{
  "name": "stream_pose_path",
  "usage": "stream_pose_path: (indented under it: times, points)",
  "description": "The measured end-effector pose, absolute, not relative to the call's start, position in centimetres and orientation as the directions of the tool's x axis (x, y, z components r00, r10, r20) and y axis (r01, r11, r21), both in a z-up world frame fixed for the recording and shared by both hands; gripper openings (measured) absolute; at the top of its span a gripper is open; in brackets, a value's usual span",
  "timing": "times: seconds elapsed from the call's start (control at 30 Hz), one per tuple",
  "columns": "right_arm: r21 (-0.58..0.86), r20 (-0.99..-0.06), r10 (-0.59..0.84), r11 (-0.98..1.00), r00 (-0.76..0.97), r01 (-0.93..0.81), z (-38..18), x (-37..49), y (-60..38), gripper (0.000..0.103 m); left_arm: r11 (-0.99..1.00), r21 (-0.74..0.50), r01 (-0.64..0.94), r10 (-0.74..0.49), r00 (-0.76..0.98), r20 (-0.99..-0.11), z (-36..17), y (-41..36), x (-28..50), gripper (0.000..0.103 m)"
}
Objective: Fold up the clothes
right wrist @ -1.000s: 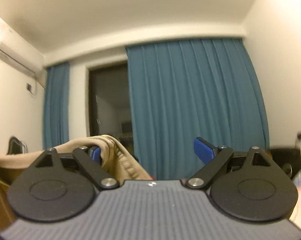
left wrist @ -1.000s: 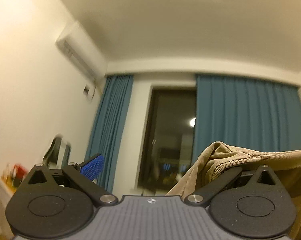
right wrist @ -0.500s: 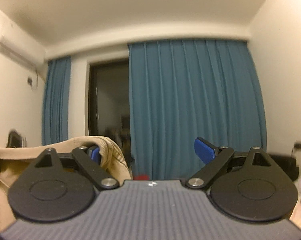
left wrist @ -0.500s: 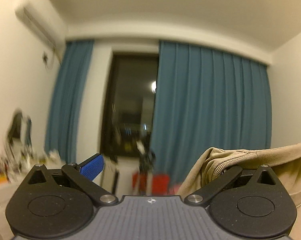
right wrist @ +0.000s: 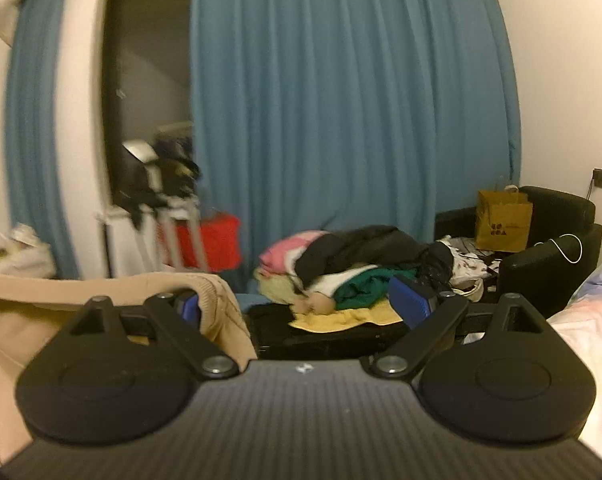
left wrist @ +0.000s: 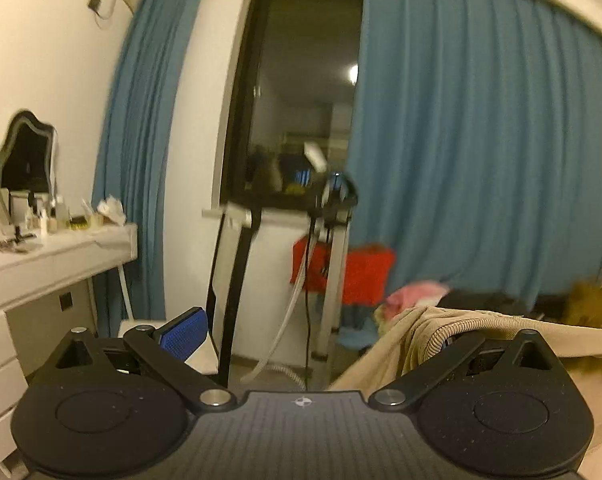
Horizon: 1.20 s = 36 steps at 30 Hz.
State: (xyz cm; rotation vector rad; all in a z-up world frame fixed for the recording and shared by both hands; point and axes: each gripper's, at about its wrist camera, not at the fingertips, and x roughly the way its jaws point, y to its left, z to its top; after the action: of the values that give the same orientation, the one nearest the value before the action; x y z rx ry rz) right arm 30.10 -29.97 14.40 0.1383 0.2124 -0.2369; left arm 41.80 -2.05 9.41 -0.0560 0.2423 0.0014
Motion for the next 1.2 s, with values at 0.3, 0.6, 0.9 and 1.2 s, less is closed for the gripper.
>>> stream_pose_path:
  times: [0.3, 0.6, 0.9, 1.2]
  points:
    - [0.050, -0.519, -0.198, 0.964, 0.832, 0.261, -3.9, 45.3, -33.9, 0.092, 0.995, 0.009, 0.103, -0.076, 0.790, -0.608, -8.7, -5.6, 58.9, 0.100]
    - [0.146, -0.703, 0.003, 0.979, 0.711, 0.140, -6.8, 46.7, -33.0, 0.091, 0.963, 0.030, 0.269, -0.143, 0.599, -0.788, -12.2, -5.7, 60.6, 0.102]
    - [0.249, -0.560, 0.021, 0.958, 0.828, 0.145, -2.7, 34.8, -28.8, 0.091, 0.972, -0.056, 0.226, -0.212, 0.761, -0.613, -4.3, -2.0, 45.7, 0.103]
    - [0.307, -0.332, 0.066, 0.951, 0.941, 0.042, 4.8, 17.1, -24.8, 0.092, 0.974, -0.143, 0.178, -0.226, 0.835, -0.501, 0.1, 2.8, 24.8, 0.103]
